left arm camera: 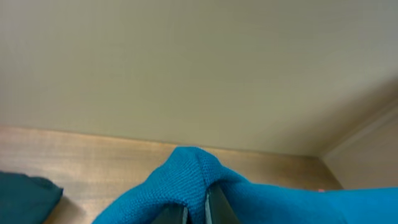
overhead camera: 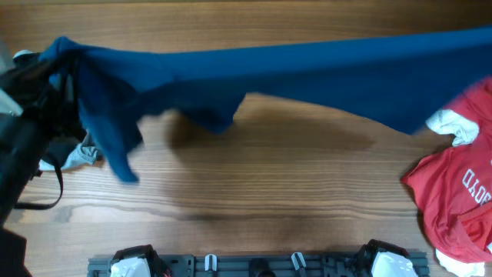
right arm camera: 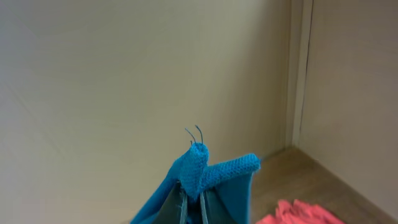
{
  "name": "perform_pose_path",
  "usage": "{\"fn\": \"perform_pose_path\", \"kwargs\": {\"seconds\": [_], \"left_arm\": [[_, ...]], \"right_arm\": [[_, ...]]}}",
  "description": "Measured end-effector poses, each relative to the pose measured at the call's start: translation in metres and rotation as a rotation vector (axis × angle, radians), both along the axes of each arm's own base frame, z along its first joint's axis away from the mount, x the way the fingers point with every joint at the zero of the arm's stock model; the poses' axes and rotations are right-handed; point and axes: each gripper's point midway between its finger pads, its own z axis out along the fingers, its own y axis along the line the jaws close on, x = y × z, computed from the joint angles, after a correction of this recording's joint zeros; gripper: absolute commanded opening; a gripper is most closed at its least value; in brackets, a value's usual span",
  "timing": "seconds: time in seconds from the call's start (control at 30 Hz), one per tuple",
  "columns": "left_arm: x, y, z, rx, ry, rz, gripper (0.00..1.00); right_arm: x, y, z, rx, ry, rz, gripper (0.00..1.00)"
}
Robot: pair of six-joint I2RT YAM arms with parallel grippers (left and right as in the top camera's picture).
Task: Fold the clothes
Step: 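Lift the shirt with both grippers and swing it up and away, then lay the shirt back down flat, pulling it toward the robot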
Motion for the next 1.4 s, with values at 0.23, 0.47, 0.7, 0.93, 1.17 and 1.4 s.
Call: {"fn": "perform_pose_path", "kwargs": {"seconds": [0.23, 0.47, 0.7, 0.93, 1.17, 1.4], "left_arm": [[0.025, 0.003, 0.004, 0.002, -0.018, -0.004, 0.04], [0.179, -0.003, -0.119, -0.064, 0.340, -0.109, 0.04], [0.348, -0.008, -0.171, -0.107, 0.075, -0.132, 0.04], [0.268, 0.000, 0.034, -0.124, -0.305, -0.150, 0.04], [0.130, -0.009, -0.096, -0.137, 0.484, -0.112, 0.04], [0.110, -0.002, -0.313, -0.156, 1.242, -0.095, 0.04]], "right_arm": [[0.050, -0.014, -0.029, 0.027, 0.101, 0.008, 0.04], [0.200, -0.029, -0.208, 0.206, 0.549, 0.179, 0.04], [0.303, -0.029, -0.227, 0.350, 0.313, 0.300, 0.04], [0.223, -0.024, -0.039, 0.166, 0.009, 0.225, 0.04], [0.173, -0.042, -0.210, 0.282, 0.694, 0.027, 0.04], [0.115, -0.029, -0.351, 0.337, 1.244, 0.068, 0.04]]}}
